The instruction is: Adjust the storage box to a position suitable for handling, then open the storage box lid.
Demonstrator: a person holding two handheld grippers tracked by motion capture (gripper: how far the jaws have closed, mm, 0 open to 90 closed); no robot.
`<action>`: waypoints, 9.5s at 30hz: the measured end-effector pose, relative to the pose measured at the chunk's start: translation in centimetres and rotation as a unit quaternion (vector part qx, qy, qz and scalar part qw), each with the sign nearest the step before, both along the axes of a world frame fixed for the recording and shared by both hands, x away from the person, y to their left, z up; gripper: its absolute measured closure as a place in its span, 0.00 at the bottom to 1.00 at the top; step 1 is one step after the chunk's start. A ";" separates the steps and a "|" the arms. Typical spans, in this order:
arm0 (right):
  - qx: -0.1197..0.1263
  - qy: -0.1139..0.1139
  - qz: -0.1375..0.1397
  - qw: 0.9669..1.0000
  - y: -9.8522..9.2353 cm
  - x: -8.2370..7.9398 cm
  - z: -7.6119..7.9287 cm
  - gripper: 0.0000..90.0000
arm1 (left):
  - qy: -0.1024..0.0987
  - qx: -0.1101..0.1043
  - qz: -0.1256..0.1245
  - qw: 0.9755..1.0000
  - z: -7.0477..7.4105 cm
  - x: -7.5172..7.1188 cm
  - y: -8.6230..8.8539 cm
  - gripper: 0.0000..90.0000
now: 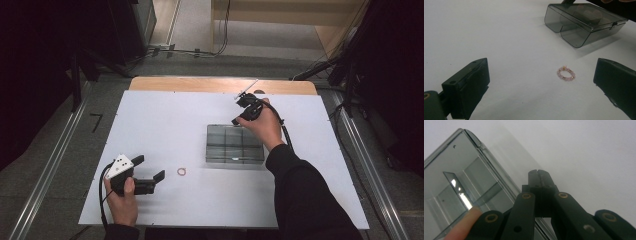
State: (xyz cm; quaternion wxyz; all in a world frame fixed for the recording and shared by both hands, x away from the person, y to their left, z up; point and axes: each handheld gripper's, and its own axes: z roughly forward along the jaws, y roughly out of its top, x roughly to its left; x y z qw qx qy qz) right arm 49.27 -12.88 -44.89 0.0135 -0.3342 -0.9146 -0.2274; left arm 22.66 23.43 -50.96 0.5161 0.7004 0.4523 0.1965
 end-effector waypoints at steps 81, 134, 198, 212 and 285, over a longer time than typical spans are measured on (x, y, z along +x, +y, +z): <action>0.016 0.019 0.033 0.999 0.5 -8.8 -1.8 0.98 | 0.002 0.003 -0.002 1.000 0.0 0.0 -0.1 0.01; 0.243 -0.122 -0.015 0.962 -9.1 -15.6 1.3 0.00 | 0.004 0.015 -0.003 1.000 -0.1 0.1 -0.4 0.01; 0.246 -0.181 -0.002 0.952 -15.9 -24.2 -3.7 0.12 | 0.011 0.003 -0.156 0.988 1.7 -0.6 -6.6 0.22; 0.215 -0.145 0.008 0.966 -15.2 -23.7 -4.7 0.74 | 0.062 0.026 -0.201 0.977 0.7 -0.2 -8.6 0.85; 0.224 -0.163 0.044 0.960 -14.3 -24.6 -2.5 0.98 | 0.013 -0.021 -0.251 0.968 1.8 -0.3 -10.4 1.00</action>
